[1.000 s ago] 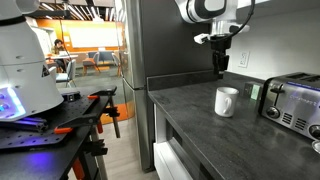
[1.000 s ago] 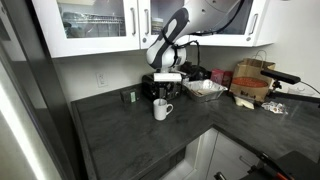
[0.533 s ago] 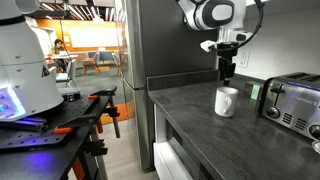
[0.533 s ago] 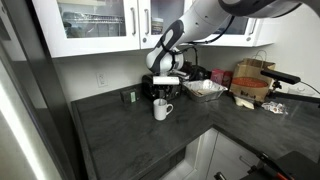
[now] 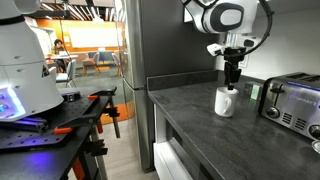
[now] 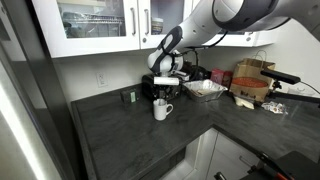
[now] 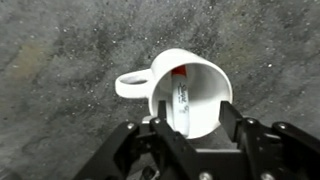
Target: Remove the marker from the mug cup and place it on the table
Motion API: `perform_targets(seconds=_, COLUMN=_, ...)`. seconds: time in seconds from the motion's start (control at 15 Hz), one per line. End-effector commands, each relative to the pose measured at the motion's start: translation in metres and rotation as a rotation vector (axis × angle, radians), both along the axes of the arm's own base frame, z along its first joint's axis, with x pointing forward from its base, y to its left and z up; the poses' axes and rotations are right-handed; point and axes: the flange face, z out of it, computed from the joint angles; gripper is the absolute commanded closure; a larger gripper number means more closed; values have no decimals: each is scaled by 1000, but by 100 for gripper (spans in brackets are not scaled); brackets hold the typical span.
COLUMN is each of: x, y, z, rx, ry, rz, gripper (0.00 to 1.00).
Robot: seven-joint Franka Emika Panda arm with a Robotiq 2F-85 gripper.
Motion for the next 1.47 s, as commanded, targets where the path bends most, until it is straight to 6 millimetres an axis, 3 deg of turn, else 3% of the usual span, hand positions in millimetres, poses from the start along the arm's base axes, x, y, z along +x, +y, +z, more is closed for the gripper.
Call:
perform_targets(seconds=0.0, x=5, y=5, z=-4, rx=19, ry=47, rz=-25, gripper=43)
perform_targets(seconds=0.53, x=12, y=3, z=-24, rx=27, ry=74, rz=-29, gripper=44)
perform_targets(seconds=0.8, x=19, y=1, z=-36, rx=6, ry=73, rz=-36, gripper=53)
perform_targets(seconds=1.13, x=24, y=-5, z=-50, rx=-10, ry=71, rz=-47, gripper=55)
perform_targets(seconds=1.2, x=25, y=-5, z=-51, rx=-14, ry=68, rz=-54, gripper=63)
perform_targets(seconds=1.27, x=26, y=-3, z=-50, rx=-14, ry=62, rz=-46, gripper=81)
perform_targets(seconds=1.4, x=27, y=-1, z=-46, rx=-18, ry=48, rz=-34, gripper=97)
